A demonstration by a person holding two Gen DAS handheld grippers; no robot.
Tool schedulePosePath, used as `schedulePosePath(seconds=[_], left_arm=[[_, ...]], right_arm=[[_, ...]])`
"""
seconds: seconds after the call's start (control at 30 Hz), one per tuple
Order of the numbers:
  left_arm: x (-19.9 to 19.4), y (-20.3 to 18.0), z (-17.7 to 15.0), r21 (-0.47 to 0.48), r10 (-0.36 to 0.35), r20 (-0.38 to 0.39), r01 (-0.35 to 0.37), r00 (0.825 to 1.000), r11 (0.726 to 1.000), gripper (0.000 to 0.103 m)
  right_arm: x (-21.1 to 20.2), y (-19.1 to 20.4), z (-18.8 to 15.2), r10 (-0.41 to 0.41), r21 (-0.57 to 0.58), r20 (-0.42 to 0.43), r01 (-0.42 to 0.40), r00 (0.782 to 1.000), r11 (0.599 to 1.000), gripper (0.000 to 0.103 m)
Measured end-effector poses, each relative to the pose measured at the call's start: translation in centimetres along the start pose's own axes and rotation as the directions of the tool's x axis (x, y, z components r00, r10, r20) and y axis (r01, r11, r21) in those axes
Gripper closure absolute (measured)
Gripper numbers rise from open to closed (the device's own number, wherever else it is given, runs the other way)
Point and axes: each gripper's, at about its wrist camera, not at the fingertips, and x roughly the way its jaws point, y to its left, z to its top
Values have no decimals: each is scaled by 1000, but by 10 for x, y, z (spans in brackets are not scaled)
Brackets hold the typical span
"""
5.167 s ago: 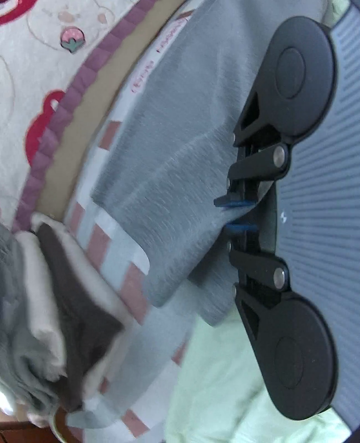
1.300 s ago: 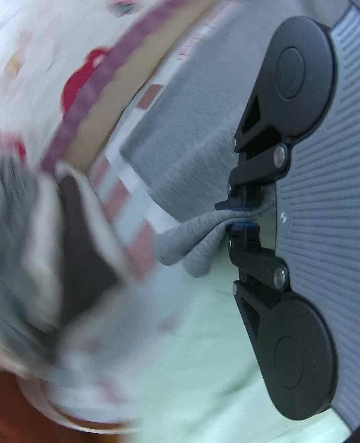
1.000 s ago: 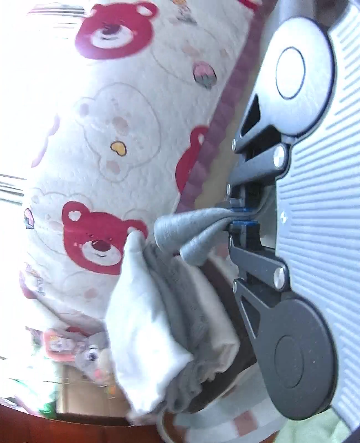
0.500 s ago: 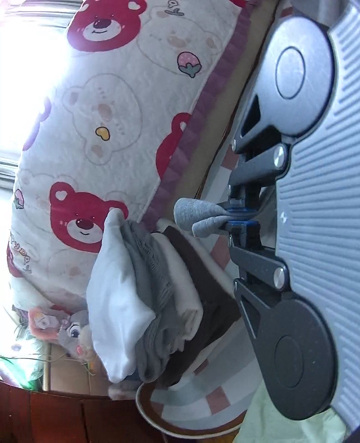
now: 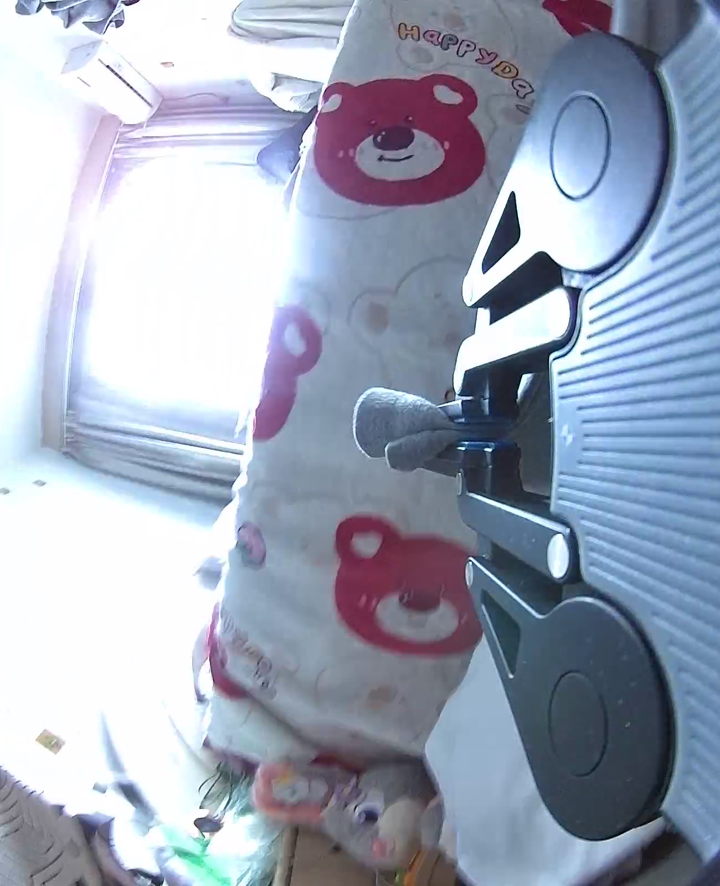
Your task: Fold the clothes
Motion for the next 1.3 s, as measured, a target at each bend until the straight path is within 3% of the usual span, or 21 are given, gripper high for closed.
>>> schedulePosePath(seconds=[0.07, 0.17, 0.27, 0.33, 0.4, 0.53, 0.63, 0.7, 0.9, 1.0, 1.1, 1.2, 1.3], left_arm=[[-4, 26, -22, -81, 38, -134, -49, 990, 996, 97], [-12, 58, -78, -78, 141, -305, -173, 942, 982, 97], [-29, 78, -128, 1, 253, -394, -275, 884, 961, 98], [-39, 96, -146, -25, 280, -449, -325, 848, 945, 98], [-47, 104, -156, -36, 301, -473, -360, 828, 932, 98], [-65, 98, -150, 9, 318, -433, -349, 844, 937, 98], [-72, 100, -139, -22, 294, -437, -337, 850, 941, 98], [-66, 103, -143, -10, 298, -461, -341, 836, 940, 98], [-53, 107, -180, 24, 330, -542, -378, 773, 926, 98], [-52, 112, -180, 16, 322, -558, -379, 764, 925, 98], [-40, 119, -174, -25, 293, -577, -375, 762, 927, 98], [-20, 117, -169, -38, 273, -583, -362, 765, 932, 98], [5, 104, -169, 23, 280, -574, -327, 769, 945, 98]], right_arm=[[-11, -3, -20, -12, 19, -47, 13, 999, 1000, 95], [-20, -15, -52, -53, 82, -138, 65, 989, 995, 95], [-22, -26, -81, -96, 112, -238, 125, 966, 986, 95], [-21, -28, -93, -119, 114, -290, 158, 950, 981, 95], [-18, -28, -98, -139, 123, -318, 186, 938, 975, 95], [-30, -23, -92, -131, 122, -301, 175, 944, 977, 95], [-40, -25, -90, -131, 152, -303, 183, 944, 971, 95], [-39, -27, -92, -173, 124, -328, 224, 928, 967, 95], [-10, -36, -104, -266, 108, -456, 350, 849, 931, 95], [-14, -24, -102, -247, 75, -405, 301, 880, 951, 95], [-19, -30, -99, -222, 128, -362, 284, 906, 950, 95], [-8, -42, -95, -197, 194, -341, 273, 919, 942, 95], [10, -46, -89, -201, 185, -324, 270, 925, 945, 95]])
